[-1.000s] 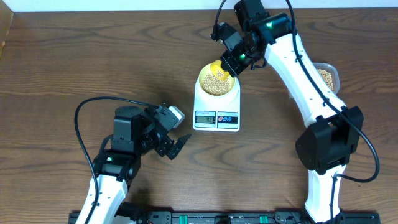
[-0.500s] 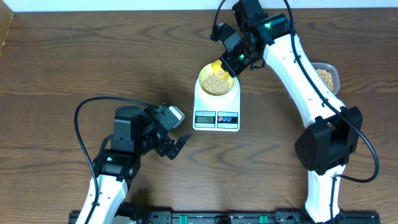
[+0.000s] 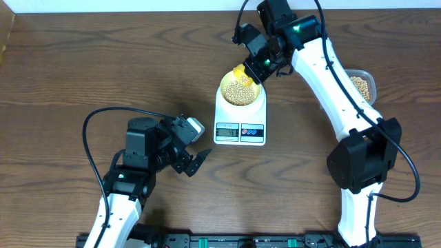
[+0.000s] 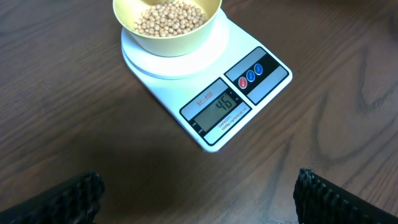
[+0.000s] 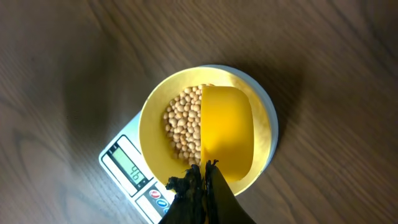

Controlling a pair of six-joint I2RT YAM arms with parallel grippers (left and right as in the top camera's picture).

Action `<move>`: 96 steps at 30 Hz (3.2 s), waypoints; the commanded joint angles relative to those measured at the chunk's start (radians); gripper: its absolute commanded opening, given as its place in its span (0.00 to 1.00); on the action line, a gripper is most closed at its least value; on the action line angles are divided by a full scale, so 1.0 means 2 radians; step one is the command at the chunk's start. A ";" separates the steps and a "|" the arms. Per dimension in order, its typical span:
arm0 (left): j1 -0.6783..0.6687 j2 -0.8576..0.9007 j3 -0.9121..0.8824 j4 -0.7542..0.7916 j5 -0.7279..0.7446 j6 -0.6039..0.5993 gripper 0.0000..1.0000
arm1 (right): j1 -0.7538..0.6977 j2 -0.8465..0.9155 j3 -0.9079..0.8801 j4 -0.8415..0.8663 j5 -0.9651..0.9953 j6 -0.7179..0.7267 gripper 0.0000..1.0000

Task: Scoop item into bowl and weigh 50g on scale
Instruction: 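Tip the scoop further over the bowl to empty remaining beans, then carry the empty scoop right to the clear soybean tub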

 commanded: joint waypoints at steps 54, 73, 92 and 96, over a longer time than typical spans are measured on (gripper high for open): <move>0.002 -0.004 0.005 0.000 -0.005 -0.001 0.99 | 0.039 -0.014 0.014 -0.007 0.057 -0.017 0.01; 0.002 -0.004 0.005 0.000 -0.005 -0.001 0.99 | 0.049 -0.015 0.022 -0.019 0.093 -0.009 0.01; 0.002 -0.004 0.005 0.000 -0.005 -0.001 0.99 | 0.042 -0.015 0.023 -0.004 0.090 0.009 0.01; 0.002 -0.004 0.005 0.000 -0.005 -0.001 1.00 | 0.041 -0.015 0.023 -0.007 0.095 -0.008 0.01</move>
